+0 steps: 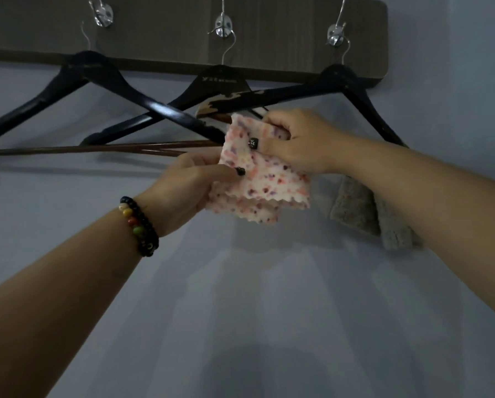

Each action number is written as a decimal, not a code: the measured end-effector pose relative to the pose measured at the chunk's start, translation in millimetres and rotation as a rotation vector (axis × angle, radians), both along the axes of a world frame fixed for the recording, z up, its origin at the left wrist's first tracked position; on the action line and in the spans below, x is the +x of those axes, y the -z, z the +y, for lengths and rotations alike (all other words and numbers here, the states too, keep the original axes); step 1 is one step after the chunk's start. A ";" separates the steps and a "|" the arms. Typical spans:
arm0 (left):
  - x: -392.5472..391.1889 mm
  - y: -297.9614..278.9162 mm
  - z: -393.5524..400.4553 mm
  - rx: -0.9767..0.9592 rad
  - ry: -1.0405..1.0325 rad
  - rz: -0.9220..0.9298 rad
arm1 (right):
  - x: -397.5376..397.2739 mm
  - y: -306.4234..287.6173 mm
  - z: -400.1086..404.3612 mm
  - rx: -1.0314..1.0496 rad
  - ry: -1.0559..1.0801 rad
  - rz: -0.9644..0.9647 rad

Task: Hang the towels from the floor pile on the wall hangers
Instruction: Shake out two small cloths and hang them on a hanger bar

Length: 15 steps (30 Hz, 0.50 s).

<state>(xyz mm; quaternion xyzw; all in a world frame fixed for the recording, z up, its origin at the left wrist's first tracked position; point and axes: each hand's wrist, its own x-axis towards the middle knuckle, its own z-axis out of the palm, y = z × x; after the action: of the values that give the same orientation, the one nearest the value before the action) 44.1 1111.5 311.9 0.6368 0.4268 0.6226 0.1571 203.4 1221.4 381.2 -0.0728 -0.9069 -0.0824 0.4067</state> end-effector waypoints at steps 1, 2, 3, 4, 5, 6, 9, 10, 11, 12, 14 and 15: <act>-1.8 0.6 -1.7 0.020 -0.016 0.002 | -4.7 1.1 -2.0 0.030 0.002 0.017; -3.7 1.2 -3.1 0.049 -0.052 -0.009 | -9.1 2.5 -2.8 0.064 0.008 0.033; -4.9 2.2 -4.1 0.089 -0.111 -0.022 | -13.2 4.4 -3.6 0.093 0.008 0.048; -6.0 3.5 -4.5 0.138 -0.184 -0.036 | -17.2 6.3 -3.9 0.114 0.004 0.068; -7.1 5.0 -4.3 0.193 -0.253 -0.041 | -20.6 8.1 -4.6 0.129 -0.002 0.088; -7.6 6.6 -3.8 0.250 -0.310 -0.028 | -23.7 9.2 -4.3 0.140 -0.006 0.108; -10.5 11.5 -1.3 0.375 -0.451 0.087 | -31.6 13.5 -2.6 0.169 -0.005 0.148; -12.0 12.2 -0.1 0.391 -0.482 0.126 | -33.7 15.8 -1.4 0.186 -0.001 0.154; -12.7 12.9 1.2 0.397 -0.504 0.156 | -35.3 18.7 -0.2 0.201 0.008 0.158; -14.2 14.0 3.1 0.395 -0.514 0.170 | -36.5 21.9 1.0 0.217 0.017 0.165; -14.7 18.5 7.1 0.382 -0.500 0.158 | -36.7 29.5 2.7 0.245 0.022 0.190; -14.4 21.5 9.2 0.374 -0.488 0.150 | -35.6 33.5 4.0 0.254 0.019 0.210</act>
<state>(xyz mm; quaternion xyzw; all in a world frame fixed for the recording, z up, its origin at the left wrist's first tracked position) 29.8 1120.7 290.4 0.5774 0.4556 0.6610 -0.1487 167.8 1225.3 347.7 -0.0375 -0.8411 -0.1924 0.5042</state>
